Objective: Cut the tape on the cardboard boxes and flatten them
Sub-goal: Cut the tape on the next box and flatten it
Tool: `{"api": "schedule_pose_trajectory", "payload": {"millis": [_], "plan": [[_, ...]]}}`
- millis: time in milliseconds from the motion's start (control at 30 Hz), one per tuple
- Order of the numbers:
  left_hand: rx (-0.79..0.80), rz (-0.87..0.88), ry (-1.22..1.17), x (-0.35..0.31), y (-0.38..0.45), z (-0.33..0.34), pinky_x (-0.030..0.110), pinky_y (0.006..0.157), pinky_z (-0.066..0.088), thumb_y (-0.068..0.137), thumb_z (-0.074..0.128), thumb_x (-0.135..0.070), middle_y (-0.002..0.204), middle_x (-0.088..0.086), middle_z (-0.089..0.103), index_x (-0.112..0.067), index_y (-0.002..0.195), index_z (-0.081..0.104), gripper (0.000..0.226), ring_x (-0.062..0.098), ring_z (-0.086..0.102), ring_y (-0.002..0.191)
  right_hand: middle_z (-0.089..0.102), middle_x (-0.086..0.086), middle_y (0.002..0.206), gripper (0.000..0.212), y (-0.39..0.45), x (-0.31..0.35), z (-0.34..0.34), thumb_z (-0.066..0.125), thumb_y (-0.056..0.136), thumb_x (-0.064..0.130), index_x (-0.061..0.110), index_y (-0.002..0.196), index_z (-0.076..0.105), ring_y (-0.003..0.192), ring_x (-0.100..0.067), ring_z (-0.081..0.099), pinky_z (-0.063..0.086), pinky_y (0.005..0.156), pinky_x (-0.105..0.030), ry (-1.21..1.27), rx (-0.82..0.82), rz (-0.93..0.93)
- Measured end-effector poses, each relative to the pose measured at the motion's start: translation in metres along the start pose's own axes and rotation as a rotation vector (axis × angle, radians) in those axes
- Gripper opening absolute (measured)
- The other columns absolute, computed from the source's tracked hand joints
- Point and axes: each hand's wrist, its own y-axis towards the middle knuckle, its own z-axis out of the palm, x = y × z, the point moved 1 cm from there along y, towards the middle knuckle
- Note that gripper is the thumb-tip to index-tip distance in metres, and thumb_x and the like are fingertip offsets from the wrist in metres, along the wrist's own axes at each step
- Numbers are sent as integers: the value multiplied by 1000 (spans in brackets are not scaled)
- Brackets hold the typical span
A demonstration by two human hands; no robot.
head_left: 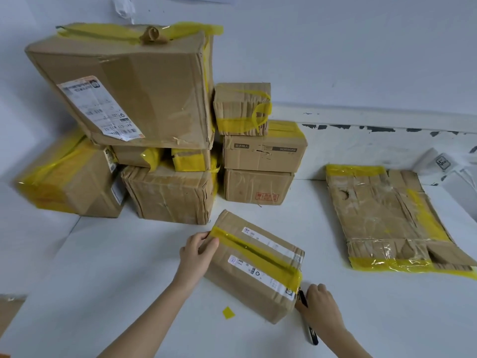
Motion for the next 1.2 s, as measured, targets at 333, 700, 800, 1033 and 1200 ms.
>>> {"api": "schedule_pose_trajectory", "payload": {"millis": [333, 700, 800, 1033, 1200], "plan": [[167, -27, -293, 5, -5, -8, 6, 78, 44, 98, 46, -20, 105, -23, 64, -37, 102, 60, 23, -15, 55, 98, 59, -14, 69, 22, 0, -7, -61, 31, 99, 7, 0, 84, 45, 65, -33, 60, 37, 58, -33, 863, -90, 300], [134, 25, -314, 9, -5, -1, 4, 80, 42, 99, 44, -22, 108, -18, 65, -34, 104, 60, 21, -11, 57, 101, 61, 4, 96, 28, -39, 125, -141, 43, 95, 32, 31, 124, 46, 83, -19, 58, 37, 58, -23, -89, -244, -461], [135, 34, -289, 11, -5, -1, 6, 83, 42, 99, 43, -23, 109, -18, 64, -35, 105, 59, 20, -9, 56, 103, 62, 0, 103, 38, -38, 135, -139, 34, 100, 33, 34, 137, 30, 89, -23, 59, 42, 65, -30, -117, -203, -516], [127, 38, -278, 13, -9, 4, 6, 86, 41, 100, 39, -25, 115, -19, 59, -37, 108, 54, 21, -7, 51, 110, 60, -2, 102, 42, -20, 143, -133, 33, 101, 17, 35, 139, 30, 88, -26, 62, 42, 62, -30, -320, -149, -576], [124, 46, -245, 12, -9, 3, 5, 84, 41, 101, 38, -25, 112, -22, 58, -42, 104, 52, 22, -11, 49, 108, 60, 1, 94, 56, -17, 142, -132, 34, 99, 18, 52, 140, 17, 84, -25, 62, 39, 59, -28, -304, -168, -670]]}}
